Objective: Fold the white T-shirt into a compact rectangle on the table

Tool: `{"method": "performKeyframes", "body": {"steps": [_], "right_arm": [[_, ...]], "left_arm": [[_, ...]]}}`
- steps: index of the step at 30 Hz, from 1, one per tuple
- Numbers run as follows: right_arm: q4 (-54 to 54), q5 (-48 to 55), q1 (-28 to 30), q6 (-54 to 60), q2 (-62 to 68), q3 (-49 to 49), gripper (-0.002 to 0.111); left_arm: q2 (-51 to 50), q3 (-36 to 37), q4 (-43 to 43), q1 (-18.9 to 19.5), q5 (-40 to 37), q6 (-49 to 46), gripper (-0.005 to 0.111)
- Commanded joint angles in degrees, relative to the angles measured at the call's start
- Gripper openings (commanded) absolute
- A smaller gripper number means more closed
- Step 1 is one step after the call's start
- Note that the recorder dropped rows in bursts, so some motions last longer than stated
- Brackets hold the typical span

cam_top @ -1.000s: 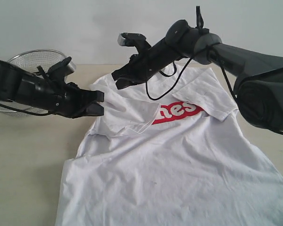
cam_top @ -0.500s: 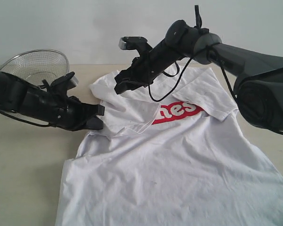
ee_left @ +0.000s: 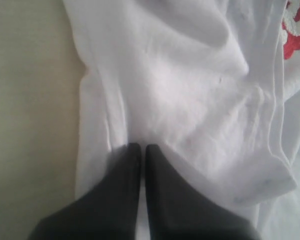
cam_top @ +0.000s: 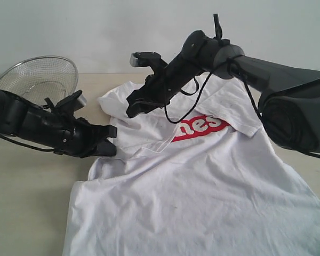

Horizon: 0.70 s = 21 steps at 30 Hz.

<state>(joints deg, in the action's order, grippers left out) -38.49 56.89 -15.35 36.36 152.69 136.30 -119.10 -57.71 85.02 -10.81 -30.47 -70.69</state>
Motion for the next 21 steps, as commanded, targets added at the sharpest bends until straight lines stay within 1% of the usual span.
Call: {"method": "performKeyframes", "body": {"steps": [1, 3, 5, 10, 11, 12, 14, 15, 16, 17, 19, 21], "right_arm": [[0.6, 0.5, -1.0, 2.1, -0.1, 0.4, 0.054], [1.8, 0.4, -1.3, 2.1, -0.1, 0.4, 0.053], [3.5, 0.5, -1.3, 2.1, -0.1, 0.4, 0.046], [8.1, 0.0, -1.3, 2.1, -0.1, 0.4, 0.013], [9.3, 0.0, -1.3, 2.1, -0.1, 0.4, 0.001], [9.6, 0.0, -1.3, 2.1, -0.1, 0.4, 0.0], [9.9, -0.9, -1.2, 2.1, -0.1, 0.4, 0.004], [10.2, -0.9, -1.2, 2.1, -0.2, 0.4, 0.015], [10.2, -0.9, -1.2, 2.0, -0.2, 0.4, 0.023], [10.1, -0.9, -1.2, 0.2, -0.2, 0.4, 0.041], [9.8, 0.1, -1.2, -2.3, -0.2, 0.4, 0.059], [8.1, 1.7, -1.2, -2.3, -0.2, 0.4, 0.051]], "left_arm": [[-0.2, 1.0, -1.9, -0.3, 0.3, 0.6, 0.005], [-0.2, 1.0, -1.9, -0.3, 0.3, 0.6, 0.005], [-0.2, 1.0, -1.9, -0.3, 0.3, 0.6, 0.005], [-0.2, 1.0, -1.9, -0.3, 0.1, 0.6, 0.005], [-0.2, 1.0, -1.9, -0.3, 0.0, 0.6, 0.005], [-0.2, 1.0, -1.9, -0.3, 0.0, 0.6, 0.005], [-0.2, 1.0, -1.9, -0.3, 0.0, 0.6, 0.005], [-0.2, 1.0, -1.9, -0.3, 0.0, 0.6, 0.005], [-0.2, 1.0, -1.9, -0.3, 0.0, 0.6, 0.005], [-0.2, 1.0, -1.9, -0.3, 0.0, 0.6, 0.005], [-0.2, 1.0, -1.9, -0.3, 0.0, 0.6, 0.005], [-0.2, 1.0, -1.9, -0.3, 0.0, 0.6, 0.005]]}}
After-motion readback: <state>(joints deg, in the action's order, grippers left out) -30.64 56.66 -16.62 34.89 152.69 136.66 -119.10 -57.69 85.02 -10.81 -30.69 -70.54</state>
